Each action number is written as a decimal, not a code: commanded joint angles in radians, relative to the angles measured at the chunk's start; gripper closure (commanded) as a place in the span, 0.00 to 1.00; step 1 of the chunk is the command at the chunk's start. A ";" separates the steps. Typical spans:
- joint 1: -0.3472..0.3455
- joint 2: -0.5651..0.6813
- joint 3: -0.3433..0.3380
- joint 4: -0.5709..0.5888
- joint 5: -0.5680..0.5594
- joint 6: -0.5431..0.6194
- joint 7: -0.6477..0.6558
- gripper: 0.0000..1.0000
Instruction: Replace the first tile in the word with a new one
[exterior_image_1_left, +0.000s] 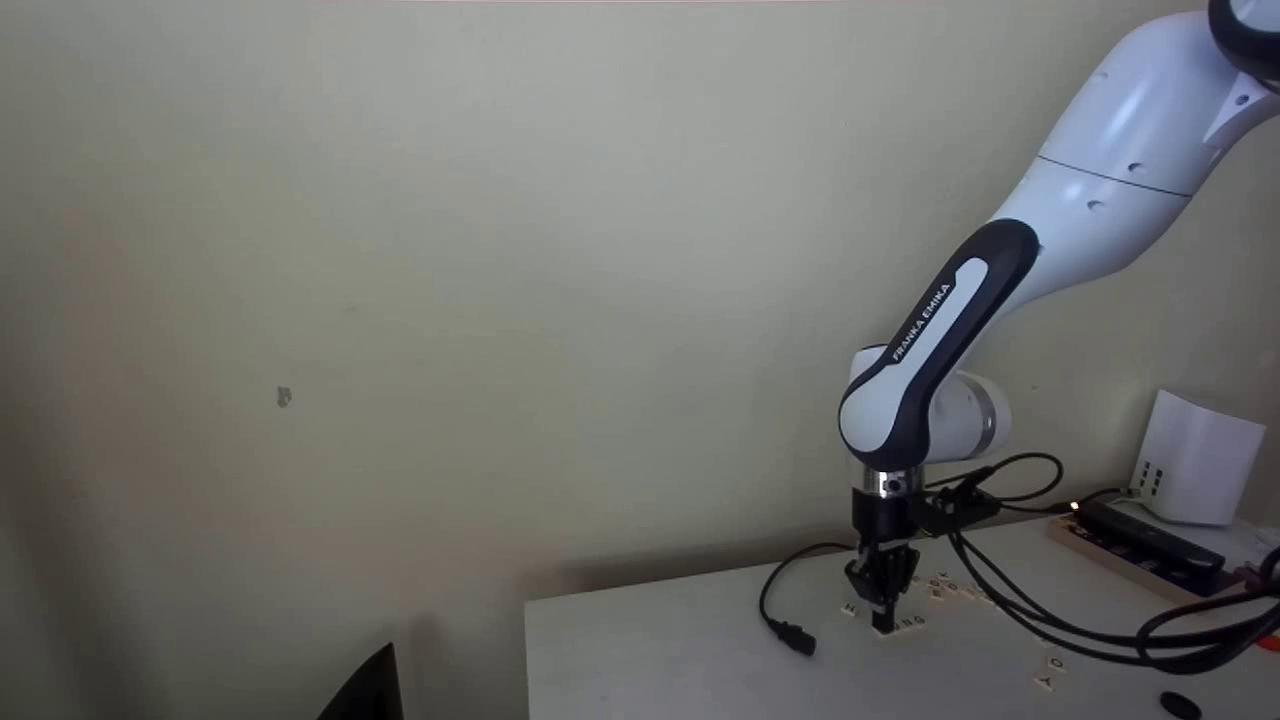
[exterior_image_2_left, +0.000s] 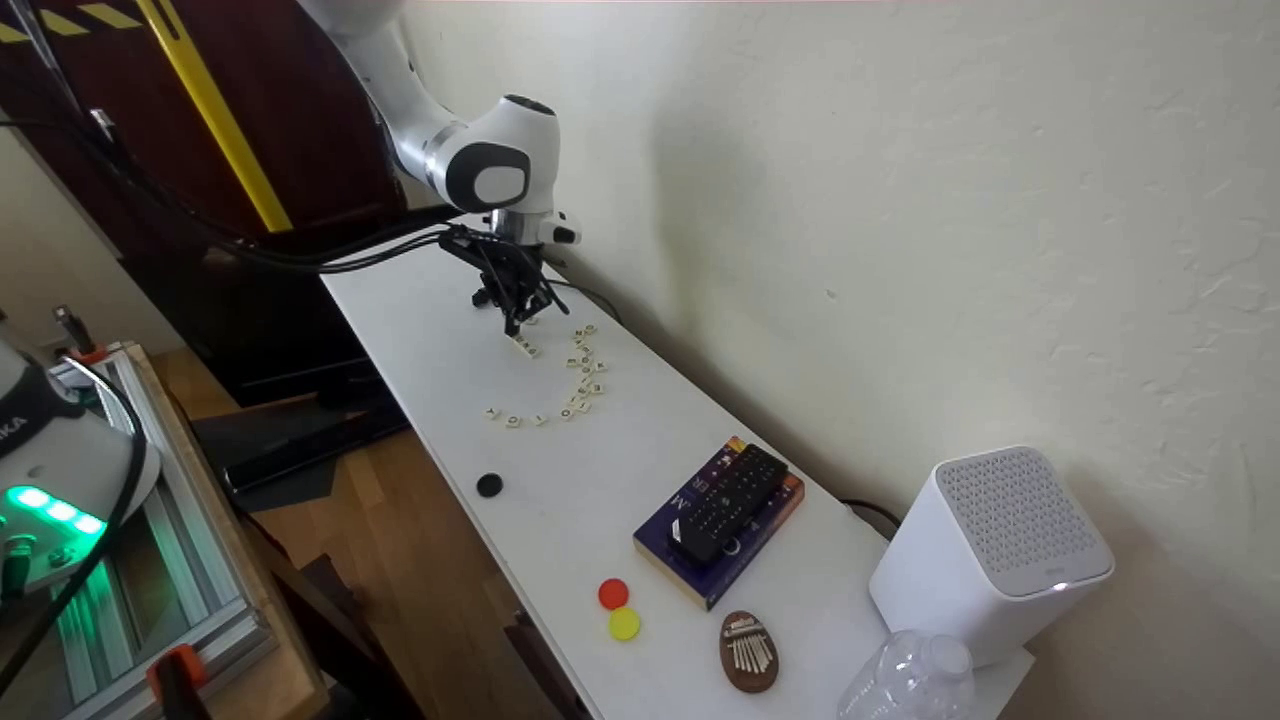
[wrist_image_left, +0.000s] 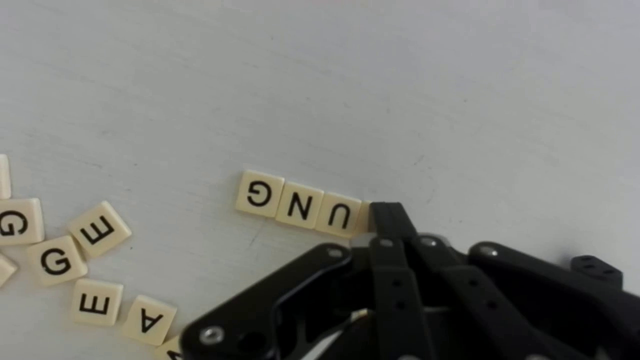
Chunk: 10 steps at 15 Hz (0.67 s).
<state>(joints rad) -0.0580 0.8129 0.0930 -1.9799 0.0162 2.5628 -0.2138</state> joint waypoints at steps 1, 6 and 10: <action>0.015 0.040 -0.021 0.014 -0.030 -0.012 0.000 1.00; 0.007 0.021 -0.013 -0.002 -0.025 -0.001 -0.008 1.00; 0.006 0.009 -0.012 -0.013 -0.025 0.004 -0.011 1.00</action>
<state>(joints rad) -0.0569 0.8115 0.0909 -1.9809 0.0157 2.5592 -0.2151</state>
